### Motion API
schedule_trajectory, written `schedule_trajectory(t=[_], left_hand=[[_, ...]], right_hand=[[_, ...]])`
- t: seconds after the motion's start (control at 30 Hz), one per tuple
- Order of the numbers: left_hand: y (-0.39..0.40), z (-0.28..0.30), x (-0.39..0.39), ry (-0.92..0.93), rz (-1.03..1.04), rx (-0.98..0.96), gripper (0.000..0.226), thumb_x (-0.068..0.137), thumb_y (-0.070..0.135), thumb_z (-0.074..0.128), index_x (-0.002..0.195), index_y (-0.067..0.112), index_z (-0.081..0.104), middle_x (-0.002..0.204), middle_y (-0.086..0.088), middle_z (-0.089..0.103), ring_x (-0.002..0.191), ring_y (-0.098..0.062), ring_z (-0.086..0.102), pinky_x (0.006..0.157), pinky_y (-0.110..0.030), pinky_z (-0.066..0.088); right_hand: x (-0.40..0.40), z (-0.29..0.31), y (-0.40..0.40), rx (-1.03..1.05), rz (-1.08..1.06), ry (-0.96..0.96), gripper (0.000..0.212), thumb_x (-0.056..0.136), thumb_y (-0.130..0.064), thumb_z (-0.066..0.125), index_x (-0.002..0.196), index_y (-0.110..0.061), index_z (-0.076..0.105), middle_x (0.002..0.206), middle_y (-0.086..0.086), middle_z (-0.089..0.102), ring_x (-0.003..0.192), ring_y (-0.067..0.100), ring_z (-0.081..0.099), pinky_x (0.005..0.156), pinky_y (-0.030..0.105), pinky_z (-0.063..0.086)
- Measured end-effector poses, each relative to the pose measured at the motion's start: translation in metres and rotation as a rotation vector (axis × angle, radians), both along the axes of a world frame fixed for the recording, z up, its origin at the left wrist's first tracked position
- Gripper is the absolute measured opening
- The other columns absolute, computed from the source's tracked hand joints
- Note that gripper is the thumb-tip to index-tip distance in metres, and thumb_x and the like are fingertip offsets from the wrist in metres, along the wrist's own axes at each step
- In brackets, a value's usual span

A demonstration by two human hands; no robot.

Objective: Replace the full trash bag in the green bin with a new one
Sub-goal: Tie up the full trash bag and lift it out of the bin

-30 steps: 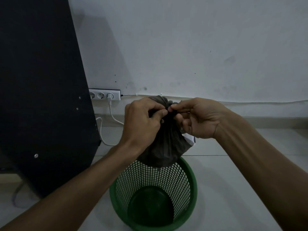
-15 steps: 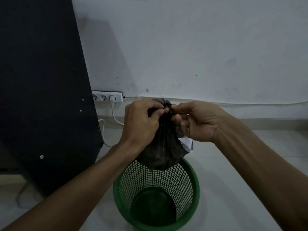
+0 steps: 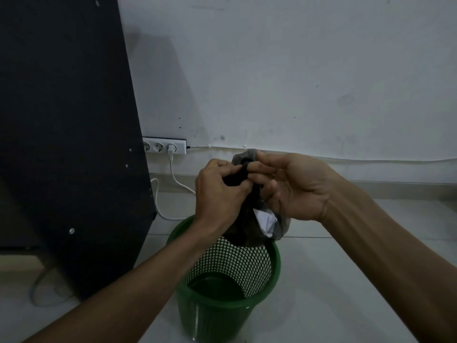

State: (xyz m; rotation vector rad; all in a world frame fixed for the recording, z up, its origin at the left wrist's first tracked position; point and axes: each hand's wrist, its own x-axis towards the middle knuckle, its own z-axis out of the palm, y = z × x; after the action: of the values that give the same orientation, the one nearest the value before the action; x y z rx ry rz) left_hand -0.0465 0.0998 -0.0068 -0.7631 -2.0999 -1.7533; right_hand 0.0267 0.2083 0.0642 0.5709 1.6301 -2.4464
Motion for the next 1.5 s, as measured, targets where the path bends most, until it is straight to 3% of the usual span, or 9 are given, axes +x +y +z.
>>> schedule_trajectory(t=[0.27, 0.4, 0.53, 0.6, 0.7, 0.87, 1.07, 1.3, 1.5], left_hand=[[-0.004, 0.006, 0.0, -0.077, 0.045, 0.212, 0.017, 0.075, 0.004, 0.068, 0.084, 0.014, 0.078, 0.079, 0.003, 0.07, 0.076, -0.013, 0.068, 0.07, -0.034, 0.058], [-0.006, 0.011, 0.002, -0.174, 0.068, 0.238, 0.014, 0.077, 0.008, 0.067, 0.083, 0.012, 0.078, 0.075, 0.002, 0.074, 0.073, -0.014, 0.07, 0.069, -0.036, 0.06], [-0.004, 0.025, 0.008, -0.347, 0.055, 0.333, 0.013, 0.077, 0.004, 0.066, 0.071, 0.011, 0.075, 0.068, -0.003, 0.072, 0.068, -0.017, 0.068, 0.067, -0.036, 0.059], [-0.003, 0.031, 0.01, -0.482, 0.014, 0.396, 0.019, 0.077, 0.002, 0.064, 0.064, 0.012, 0.072, 0.065, -0.006, 0.069, 0.067, -0.02, 0.065, 0.068, -0.036, 0.059], [-0.004, 0.036, 0.012, -0.636, -0.092, 0.462, 0.025, 0.078, -0.001, 0.064, 0.057, 0.012, 0.069, 0.06, -0.008, 0.065, 0.061, -0.02, 0.062, 0.063, -0.033, 0.056], [-0.008, 0.037, 0.014, -0.708, -0.185, 0.439, 0.01, 0.083, 0.001, 0.062, 0.077, 0.005, 0.067, 0.05, 0.002, 0.062, 0.04, -0.002, 0.057, 0.037, -0.01, 0.04], [-0.007, 0.03, 0.002, -0.802, -0.214, 0.362, 0.01, 0.082, 0.01, 0.063, 0.084, 0.016, 0.07, 0.076, -0.003, 0.068, 0.066, -0.014, 0.06, 0.055, -0.024, 0.041], [-0.011, 0.028, -0.004, -0.817, -0.356, 0.291, 0.014, 0.09, 0.013, 0.054, 0.091, 0.021, 0.066, 0.082, 0.002, 0.069, 0.075, -0.012, 0.061, 0.065, -0.028, 0.04], [-0.01, 0.032, 0.0, -0.862, -0.381, 0.397, 0.021, 0.092, 0.006, 0.05, 0.082, 0.014, 0.067, 0.067, -0.001, 0.068, 0.051, -0.008, 0.064, 0.043, -0.013, 0.046]], right_hand=[[0.002, 0.004, -0.009, 0.127, 0.067, 0.031, 0.017, 0.096, -0.02, 0.047, 0.103, -0.017, 0.063, 0.106, -0.005, 0.06, 0.036, 0.007, 0.047, 0.036, 0.013, 0.037], [-0.001, 0.006, -0.015, 0.224, -0.029, 0.07, 0.017, 0.096, -0.013, 0.05, 0.103, -0.013, 0.065, 0.089, 0.002, 0.066, 0.035, 0.008, 0.05, 0.035, 0.014, 0.038], [-0.01, 0.006, -0.023, 0.235, -0.223, 0.107, 0.018, 0.092, 0.001, 0.055, 0.084, -0.008, 0.068, 0.052, 0.002, 0.064, 0.033, 0.007, 0.054, 0.034, 0.013, 0.042], [-0.015, 0.003, -0.026, 0.218, -0.314, 0.138, 0.015, 0.088, 0.005, 0.059, 0.08, -0.005, 0.066, 0.046, 0.002, 0.062, 0.034, 0.007, 0.057, 0.035, 0.014, 0.045], [-0.017, -0.002, -0.026, 0.22, -0.408, 0.206, 0.011, 0.081, 0.011, 0.066, 0.08, 0.001, 0.064, 0.05, 0.008, 0.065, 0.039, 0.013, 0.062, 0.038, 0.019, 0.05], [-0.019, -0.013, -0.022, 0.398, -0.474, 0.306, 0.01, 0.079, 0.009, 0.07, 0.081, 0.001, 0.064, 0.063, 0.015, 0.067, 0.047, 0.021, 0.066, 0.047, 0.028, 0.057], [-0.028, -0.028, -0.015, 0.595, -0.47, 0.366, 0.009, 0.082, 0.001, 0.071, 0.078, -0.007, 0.072, 0.071, 0.013, 0.071, 0.061, 0.019, 0.07, 0.064, 0.029, 0.059], [-0.023, -0.028, -0.009, 0.409, -0.384, 0.42, 0.016, 0.095, 0.004, 0.05, 0.088, 0.002, 0.064, 0.079, 0.016, 0.064, 0.059, 0.021, 0.066, 0.064, 0.027, 0.06], [-0.02, -0.028, -0.008, 0.331, -0.354, 0.41, 0.003, 0.084, 0.007, 0.063, 0.081, 0.008, 0.064, 0.078, 0.023, 0.064, 0.068, 0.032, 0.069, 0.07, 0.033, 0.061]])
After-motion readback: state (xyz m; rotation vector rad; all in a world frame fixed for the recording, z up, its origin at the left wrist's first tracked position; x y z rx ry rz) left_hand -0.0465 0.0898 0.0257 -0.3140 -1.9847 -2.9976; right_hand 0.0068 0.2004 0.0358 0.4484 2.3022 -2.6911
